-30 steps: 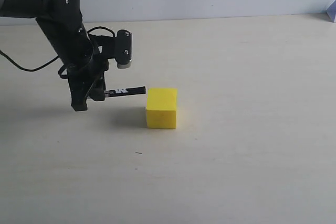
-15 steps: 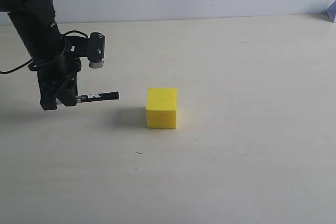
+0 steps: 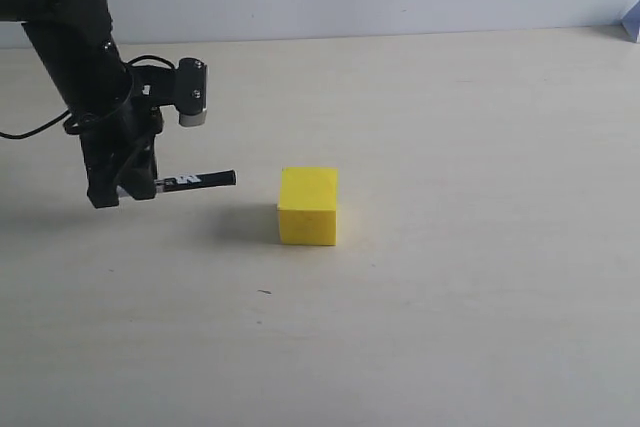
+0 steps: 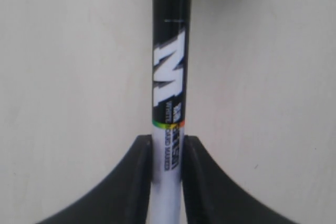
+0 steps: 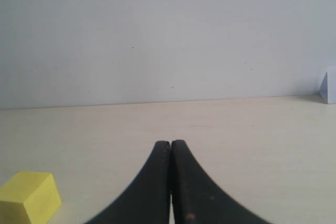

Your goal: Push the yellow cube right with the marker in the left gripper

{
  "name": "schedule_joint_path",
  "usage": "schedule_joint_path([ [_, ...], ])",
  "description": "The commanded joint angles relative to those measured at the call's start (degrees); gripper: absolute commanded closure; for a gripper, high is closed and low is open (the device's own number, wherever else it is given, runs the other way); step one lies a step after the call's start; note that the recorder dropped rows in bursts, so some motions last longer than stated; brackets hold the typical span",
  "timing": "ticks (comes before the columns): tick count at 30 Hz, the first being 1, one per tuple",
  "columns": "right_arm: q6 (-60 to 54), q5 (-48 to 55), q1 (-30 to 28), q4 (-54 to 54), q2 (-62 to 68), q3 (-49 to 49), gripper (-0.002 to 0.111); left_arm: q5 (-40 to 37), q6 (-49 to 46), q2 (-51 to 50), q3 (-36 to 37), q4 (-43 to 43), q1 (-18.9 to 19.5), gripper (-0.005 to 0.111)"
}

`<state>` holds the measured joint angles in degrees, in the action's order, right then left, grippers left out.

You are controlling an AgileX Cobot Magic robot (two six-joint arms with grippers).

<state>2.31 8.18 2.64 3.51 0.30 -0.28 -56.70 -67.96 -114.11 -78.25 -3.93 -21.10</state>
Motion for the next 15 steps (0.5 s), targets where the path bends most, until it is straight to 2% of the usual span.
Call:
schedule_joint_path([
  [1, -0.09, -0.58, 0.05, -0.01, -0.3, 0.28, 0.108, -1.6, 1.14, -1.14, -2.78, -0.74, -2.01, 0.107],
  [15, -0.09, -0.58, 0.05, -0.01, -0.3, 0.28, 0.108, -4.09, -1.2, -4.94, -5.69, 3.35, -3.13, 0.107],
])
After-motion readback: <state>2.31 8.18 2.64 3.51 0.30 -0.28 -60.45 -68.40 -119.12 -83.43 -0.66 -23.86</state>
